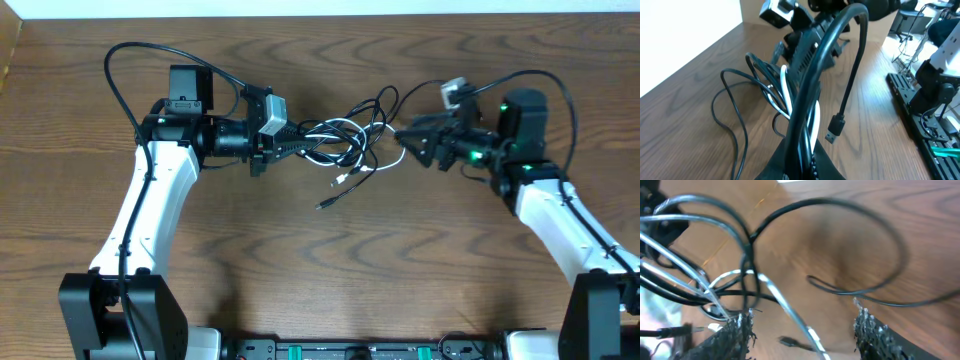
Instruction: Untangle cables
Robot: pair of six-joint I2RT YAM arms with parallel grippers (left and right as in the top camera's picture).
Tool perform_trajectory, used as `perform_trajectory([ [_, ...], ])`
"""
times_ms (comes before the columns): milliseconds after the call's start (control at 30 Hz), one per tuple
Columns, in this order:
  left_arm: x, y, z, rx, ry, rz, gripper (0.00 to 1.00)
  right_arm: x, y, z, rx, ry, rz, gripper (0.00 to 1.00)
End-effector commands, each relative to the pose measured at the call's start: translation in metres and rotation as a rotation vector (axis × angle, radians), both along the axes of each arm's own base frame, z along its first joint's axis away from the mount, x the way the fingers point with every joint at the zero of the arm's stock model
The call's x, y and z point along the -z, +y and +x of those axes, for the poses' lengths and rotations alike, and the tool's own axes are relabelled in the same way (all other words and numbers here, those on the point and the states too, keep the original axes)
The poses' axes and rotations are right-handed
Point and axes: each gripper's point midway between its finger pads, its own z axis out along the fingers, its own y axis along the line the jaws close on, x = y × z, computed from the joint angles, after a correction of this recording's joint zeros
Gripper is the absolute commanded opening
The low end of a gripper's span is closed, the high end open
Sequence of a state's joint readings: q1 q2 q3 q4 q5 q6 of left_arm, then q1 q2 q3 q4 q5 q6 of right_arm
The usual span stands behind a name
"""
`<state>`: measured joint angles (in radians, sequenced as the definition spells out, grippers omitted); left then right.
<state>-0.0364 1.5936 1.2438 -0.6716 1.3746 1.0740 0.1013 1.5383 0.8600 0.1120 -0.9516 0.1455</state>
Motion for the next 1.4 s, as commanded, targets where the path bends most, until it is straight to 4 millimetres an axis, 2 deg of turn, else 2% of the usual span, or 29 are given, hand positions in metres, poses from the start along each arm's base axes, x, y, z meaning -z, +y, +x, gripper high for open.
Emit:
perform_trajectory([
  [0, -0.023, -0.004, -0.010, 0.046, -0.036, -0.082, 0.08, 0.006, 0.021, -0.007, -0.032, -0.012, -0.032, 0.64],
  [200, -0.023, -0.004, -0.010, 0.046, -0.035, -0.082, 0.08, 0.012, 0.038, -0.009, -0.025, -0.028, -0.081, 0.65],
  [400, -0.023, -0.004, -0.010, 0.046, -0.035, -0.083, 0.08, 0.009, 0.043, -0.011, -0.039, -0.038, -0.072, 0.65],
  [533, -0.023, -0.004, -0.010, 0.046, -0.033, -0.083, 0.08, 0.006, 0.041, -0.003, -0.009, -0.070, -0.082, 0.61],
  [567, -0.023, -0.004, -0.010, 0.046, -0.031, -0.083, 0.08, 0.006, 0.039, 0.000, 0.009, -0.080, -0.090, 0.55],
  [633, -0.023, -0.004, -0.010, 0.046, -0.030, -0.083, 0.08, 0.005, 0.037, 0.004, 0.026, -0.090, -0.098, 0.30],
  [700, -0.022, -0.004, -0.010, 0.046, -0.030, -0.082, 0.08, 0.007, 0.034, 0.008, 0.052, -0.093, -0.113, 0.01],
  [1000, -0.022, -0.004, -0.010, 0.046, -0.030, -0.082, 0.08, 0.007, 0.033, 0.008, 0.057, -0.093, -0.115, 0.01],
  [1033, -0.022, -0.004, -0.010, 0.046, -0.030, -0.082, 0.08, 0.007, 0.033, 0.008, 0.057, -0.094, -0.115, 0.04],
  [1067, -0.022, -0.004, -0.010, 0.046, -0.030, -0.082, 0.08, 0.006, 0.034, 0.008, 0.050, -0.094, -0.111, 0.23],
  [1100, -0.022, -0.004, -0.010, 0.046, -0.030, -0.082, 0.08, 0.005, 0.036, 0.006, 0.039, -0.095, -0.104, 0.35],
  [1233, -0.027, -0.004, -0.013, 0.060, -0.029, -0.110, 0.08, 0.002, 0.039, 0.004, 0.024, -0.107, -0.094, 0.42],
  [1367, -0.033, -0.005, -0.015, 0.076, -0.029, -0.142, 0.08, 0.008, 0.030, 0.016, 0.103, -0.111, -0.141, 0.43],
])
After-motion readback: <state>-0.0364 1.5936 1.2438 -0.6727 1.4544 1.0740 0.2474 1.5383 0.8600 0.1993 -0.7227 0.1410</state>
